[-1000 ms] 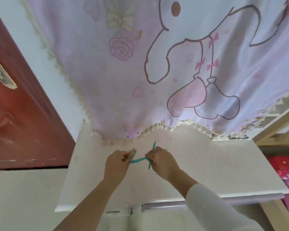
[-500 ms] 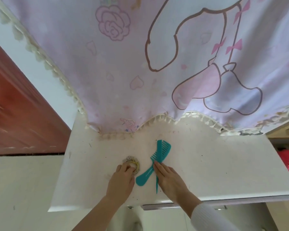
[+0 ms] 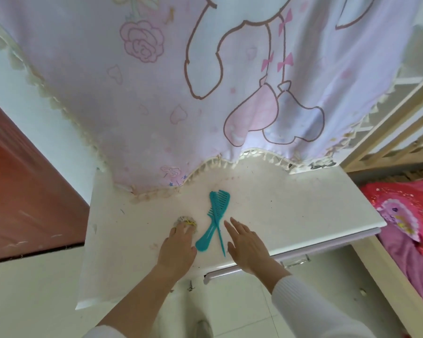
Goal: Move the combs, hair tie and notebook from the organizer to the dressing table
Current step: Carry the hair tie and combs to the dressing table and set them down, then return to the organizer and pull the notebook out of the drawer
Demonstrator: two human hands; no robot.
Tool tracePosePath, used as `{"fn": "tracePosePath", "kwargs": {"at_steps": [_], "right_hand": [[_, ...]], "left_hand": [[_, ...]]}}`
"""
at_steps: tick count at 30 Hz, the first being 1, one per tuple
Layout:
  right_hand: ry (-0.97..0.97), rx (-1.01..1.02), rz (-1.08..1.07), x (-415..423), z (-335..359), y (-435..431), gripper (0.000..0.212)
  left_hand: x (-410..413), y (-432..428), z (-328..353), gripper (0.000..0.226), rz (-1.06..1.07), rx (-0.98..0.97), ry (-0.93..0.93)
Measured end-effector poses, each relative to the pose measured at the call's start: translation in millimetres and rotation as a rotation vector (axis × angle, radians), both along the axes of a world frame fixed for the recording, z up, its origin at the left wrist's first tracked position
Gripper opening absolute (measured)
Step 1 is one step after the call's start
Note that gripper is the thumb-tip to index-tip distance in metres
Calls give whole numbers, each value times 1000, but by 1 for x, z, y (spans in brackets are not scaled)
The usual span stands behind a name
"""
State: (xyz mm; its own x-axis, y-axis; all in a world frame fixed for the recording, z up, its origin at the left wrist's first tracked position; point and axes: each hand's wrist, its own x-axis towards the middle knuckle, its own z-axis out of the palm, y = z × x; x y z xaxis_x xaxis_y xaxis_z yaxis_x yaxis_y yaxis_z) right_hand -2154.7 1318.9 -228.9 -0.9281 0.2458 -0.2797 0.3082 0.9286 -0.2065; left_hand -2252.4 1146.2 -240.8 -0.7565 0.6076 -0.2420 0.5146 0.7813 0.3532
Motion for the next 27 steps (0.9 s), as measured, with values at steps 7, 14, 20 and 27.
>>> {"fn": "tracePosePath", "kwargs": {"at_steps": [7, 14, 20, 27], "right_hand": [[159, 18, -353, 81, 55, -35, 54], [259, 81, -797, 245, 95, -105, 52], [329, 156, -1232, 417, 120, -185, 55], [331, 346, -1649, 638, 147, -322, 57]], "left_hand": [[39, 13, 45, 44, -264, 138, 132], [174, 25, 88, 38, -661, 318, 63], [338, 15, 117, 37, -1083, 363, 28], [578, -49, 150, 41, -1494, 426, -25]]}}
